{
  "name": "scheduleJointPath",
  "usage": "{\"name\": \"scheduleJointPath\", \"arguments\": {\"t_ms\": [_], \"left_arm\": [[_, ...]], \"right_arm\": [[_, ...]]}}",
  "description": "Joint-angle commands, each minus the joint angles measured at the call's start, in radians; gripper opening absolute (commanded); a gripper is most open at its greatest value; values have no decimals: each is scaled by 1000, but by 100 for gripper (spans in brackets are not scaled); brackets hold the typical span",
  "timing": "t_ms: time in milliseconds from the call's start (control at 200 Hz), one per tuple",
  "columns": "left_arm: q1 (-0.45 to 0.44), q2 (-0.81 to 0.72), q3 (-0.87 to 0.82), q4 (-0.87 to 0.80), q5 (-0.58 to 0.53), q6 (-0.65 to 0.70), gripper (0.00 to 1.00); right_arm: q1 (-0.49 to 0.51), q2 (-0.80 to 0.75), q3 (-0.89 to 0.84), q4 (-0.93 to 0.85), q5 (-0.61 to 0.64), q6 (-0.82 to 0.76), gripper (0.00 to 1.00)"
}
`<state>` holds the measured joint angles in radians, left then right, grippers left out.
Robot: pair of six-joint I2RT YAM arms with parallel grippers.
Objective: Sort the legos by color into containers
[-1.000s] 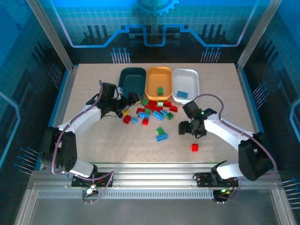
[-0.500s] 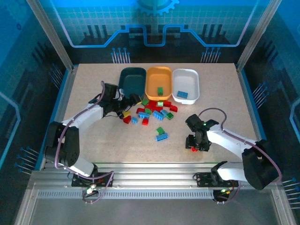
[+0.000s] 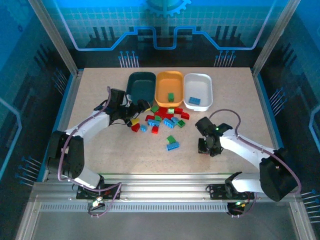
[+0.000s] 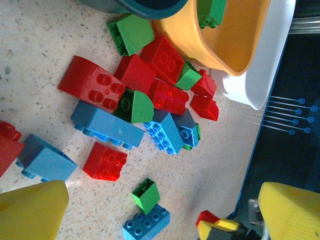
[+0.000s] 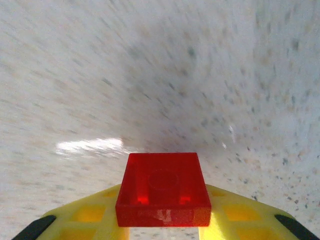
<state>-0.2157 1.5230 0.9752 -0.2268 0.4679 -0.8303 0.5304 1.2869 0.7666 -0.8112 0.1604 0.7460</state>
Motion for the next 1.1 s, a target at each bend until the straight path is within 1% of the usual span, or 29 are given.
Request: {"name": "scheduleJointPath", "arguments": {"t_ms": [0,95,175,310,395,430,495,590,635,685,720,760,775,840,890,966,1031,1096], "left_arm": [[39,-51,-4,-76,-20,23,99],[88,-43,-7,-104,-29,24,99],[136,-15,6,-121,-16,13,99],[188,5,35,-133,19,15,99],[216,10,33,-108,48,8,99],[230,16,23,-75,76,-7,99],[255,20,-6,38,146,-52,99],[286,10,-54,184,213,-129,99],[294,3,-62,198,229,-143,99],[300,-6,-62,181,237,-130,99],[301,-14,-59,161,236,-115,99],[302,-22,-59,144,235,-102,99],[301,-26,-62,144,235,-100,99],[302,-42,-71,150,236,-98,99],[302,-53,-76,157,243,-101,99],[302,-75,-80,161,259,-104,99],[300,-102,-92,159,267,-106,99],[293,-142,-110,152,266,-104,99]], "right_arm": [[16,40,149,12,40,-71,36],[17,144,286,70,39,-122,36],[27,270,426,157,-22,-163,35],[94,547,769,183,-51,-263,35],[112,714,970,196,-113,-294,35],[112,788,1063,185,-142,-294,35],[106,937,1276,140,-183,-277,35],[109,1134,1567,29,-185,-282,35],[107,1200,1675,-18,-178,-289,36],[102,1258,1773,-58,-178,-289,37],[98,1285,1821,-74,-185,-291,43],[96,1304,1857,-80,-192,-298,59],[97,1306,1865,-80,-194,-303,64],[99,1291,1872,-76,-205,-319,73],[101,1255,1853,-76,-203,-329,76],[110,1153,1764,-55,-180,-349,77],[125,1007,1602,0,-134,-372,77],[137,845,1389,74,-88,-379,78]]}}
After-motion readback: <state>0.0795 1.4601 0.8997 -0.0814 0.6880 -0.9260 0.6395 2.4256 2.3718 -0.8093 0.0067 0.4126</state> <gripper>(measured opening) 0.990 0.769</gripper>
